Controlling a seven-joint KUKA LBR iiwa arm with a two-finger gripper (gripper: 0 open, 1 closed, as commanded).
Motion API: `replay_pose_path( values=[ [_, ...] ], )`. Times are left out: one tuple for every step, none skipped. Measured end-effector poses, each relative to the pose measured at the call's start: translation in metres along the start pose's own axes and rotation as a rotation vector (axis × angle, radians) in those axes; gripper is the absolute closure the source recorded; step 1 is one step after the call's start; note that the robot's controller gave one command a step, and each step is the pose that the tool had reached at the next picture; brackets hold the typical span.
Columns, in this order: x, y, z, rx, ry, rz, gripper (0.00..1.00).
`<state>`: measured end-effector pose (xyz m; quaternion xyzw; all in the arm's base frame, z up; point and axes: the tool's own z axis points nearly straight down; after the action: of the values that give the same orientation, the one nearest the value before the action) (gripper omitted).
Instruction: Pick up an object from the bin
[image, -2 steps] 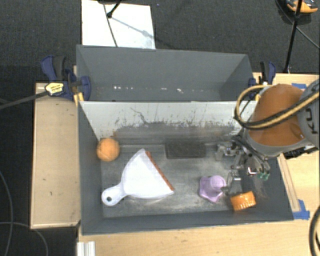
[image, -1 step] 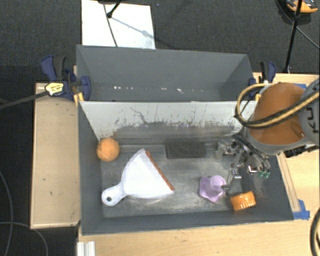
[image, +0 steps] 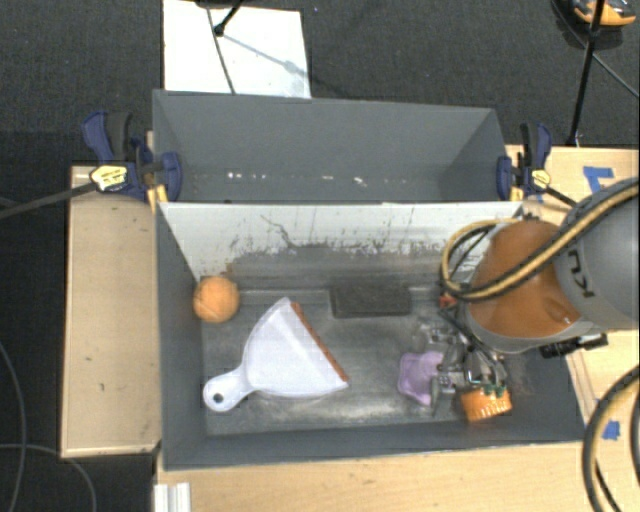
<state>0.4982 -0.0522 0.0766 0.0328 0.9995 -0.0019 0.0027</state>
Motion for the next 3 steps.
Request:
replay_pose_path(
  values=[
    [0.002, 0.002, -0.055, -0.004, 0.006, 0.08, 0.0],
    [0.007, 0.011, -0.047, -0.004, 0.002, 0.193, 0.0],
    [0.008, 0.012, 0.004, -0.004, 0.003, 0.09, 0.0]
  ],
)
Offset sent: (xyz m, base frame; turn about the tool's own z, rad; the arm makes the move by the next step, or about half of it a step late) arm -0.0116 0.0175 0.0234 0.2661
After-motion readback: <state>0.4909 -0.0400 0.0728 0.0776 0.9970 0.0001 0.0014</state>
